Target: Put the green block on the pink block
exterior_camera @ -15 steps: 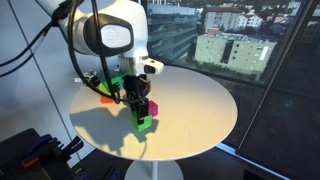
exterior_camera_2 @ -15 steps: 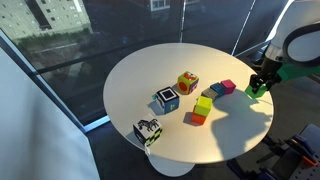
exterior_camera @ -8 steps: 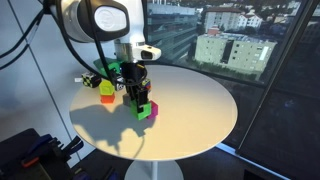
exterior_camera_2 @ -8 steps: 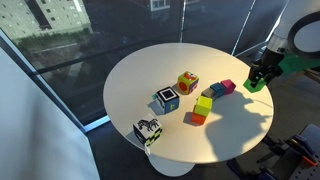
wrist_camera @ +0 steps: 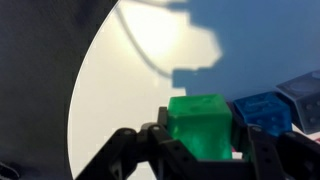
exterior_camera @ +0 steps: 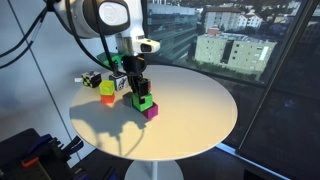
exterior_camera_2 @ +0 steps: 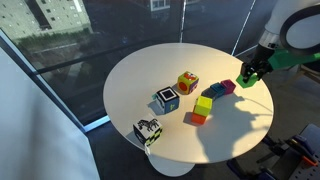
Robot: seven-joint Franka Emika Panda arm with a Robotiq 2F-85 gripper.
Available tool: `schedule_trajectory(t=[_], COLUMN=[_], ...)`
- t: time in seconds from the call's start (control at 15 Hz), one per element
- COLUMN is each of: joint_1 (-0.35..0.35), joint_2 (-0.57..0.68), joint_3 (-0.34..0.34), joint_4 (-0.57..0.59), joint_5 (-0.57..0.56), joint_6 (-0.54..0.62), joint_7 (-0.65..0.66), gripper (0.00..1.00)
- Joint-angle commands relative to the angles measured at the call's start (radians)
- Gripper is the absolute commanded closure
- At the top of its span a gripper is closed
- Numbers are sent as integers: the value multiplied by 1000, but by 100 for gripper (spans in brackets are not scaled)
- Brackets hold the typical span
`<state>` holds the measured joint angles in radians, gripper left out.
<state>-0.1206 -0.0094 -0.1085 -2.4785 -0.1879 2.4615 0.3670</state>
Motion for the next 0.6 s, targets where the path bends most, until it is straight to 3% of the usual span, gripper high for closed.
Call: schedule_trajectory(t=[0.0, 0.53], joint_1=[11, 56], joint_2=[46, 140], joint_3=[8, 2], joint_4=[61, 142], joint_5=[-23, -40], joint_6=[-7, -2], joint_7=[63, 134], gripper=[68, 68])
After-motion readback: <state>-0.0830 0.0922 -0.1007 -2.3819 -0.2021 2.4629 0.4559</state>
